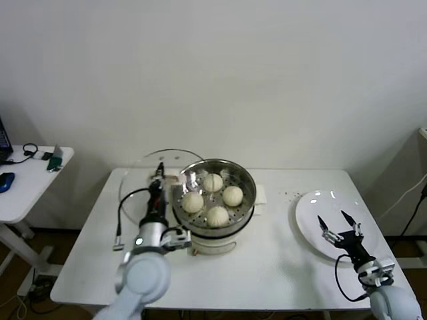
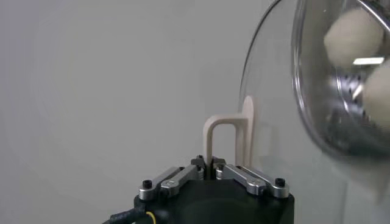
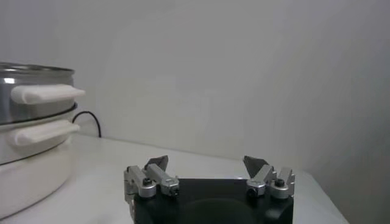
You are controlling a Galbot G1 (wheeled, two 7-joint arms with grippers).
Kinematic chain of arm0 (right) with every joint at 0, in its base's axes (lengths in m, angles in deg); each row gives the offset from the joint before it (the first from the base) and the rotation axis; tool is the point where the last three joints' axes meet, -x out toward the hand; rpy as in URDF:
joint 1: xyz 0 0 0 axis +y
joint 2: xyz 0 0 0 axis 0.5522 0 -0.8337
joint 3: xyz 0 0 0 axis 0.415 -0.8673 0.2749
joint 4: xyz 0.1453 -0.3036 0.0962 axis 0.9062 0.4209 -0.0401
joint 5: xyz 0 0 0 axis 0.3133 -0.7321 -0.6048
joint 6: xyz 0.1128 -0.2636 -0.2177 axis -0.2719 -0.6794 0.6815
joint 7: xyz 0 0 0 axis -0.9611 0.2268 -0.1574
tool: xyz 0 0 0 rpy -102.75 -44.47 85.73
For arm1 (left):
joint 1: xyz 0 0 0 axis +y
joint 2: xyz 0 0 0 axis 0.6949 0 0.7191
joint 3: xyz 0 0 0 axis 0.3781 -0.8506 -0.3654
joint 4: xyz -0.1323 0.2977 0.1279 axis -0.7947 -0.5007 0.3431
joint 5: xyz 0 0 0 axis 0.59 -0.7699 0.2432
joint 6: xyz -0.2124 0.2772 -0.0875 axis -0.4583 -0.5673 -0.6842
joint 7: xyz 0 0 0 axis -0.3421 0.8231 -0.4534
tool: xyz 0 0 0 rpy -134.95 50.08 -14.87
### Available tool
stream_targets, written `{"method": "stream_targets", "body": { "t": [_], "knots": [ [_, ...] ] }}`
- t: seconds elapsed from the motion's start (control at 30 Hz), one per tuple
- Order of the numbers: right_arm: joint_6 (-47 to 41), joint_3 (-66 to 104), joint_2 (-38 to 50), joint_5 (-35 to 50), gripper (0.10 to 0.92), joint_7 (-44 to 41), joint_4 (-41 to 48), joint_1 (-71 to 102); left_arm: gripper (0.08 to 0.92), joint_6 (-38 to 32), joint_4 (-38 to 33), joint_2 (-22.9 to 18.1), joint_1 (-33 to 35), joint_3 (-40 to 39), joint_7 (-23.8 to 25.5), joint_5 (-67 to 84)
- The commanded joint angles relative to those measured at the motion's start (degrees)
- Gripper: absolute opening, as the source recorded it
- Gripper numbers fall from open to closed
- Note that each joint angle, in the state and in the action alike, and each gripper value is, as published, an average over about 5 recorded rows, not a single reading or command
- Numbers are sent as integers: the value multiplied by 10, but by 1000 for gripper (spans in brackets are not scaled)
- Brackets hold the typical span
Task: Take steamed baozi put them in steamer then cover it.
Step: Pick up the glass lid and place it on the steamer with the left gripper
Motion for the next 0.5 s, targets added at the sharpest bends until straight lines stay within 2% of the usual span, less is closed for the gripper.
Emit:
{"method": "stream_targets", "body": {
  "t": [0.03, 0.3, 0.5],
  "knots": [
    [7, 25, -4, -3, 823, -3, 9, 8, 146, 22, 93, -73, -117, -119, 53, -49],
    [11, 41, -7, -3, 823, -4, 10, 17, 146, 22, 146, -127, -124, -126, 41, -50],
    [13, 47, -8, -3, 823, -6, 10, 19, 146, 19, 168, -139, -117, -124, 28, -47]
  ]
}}
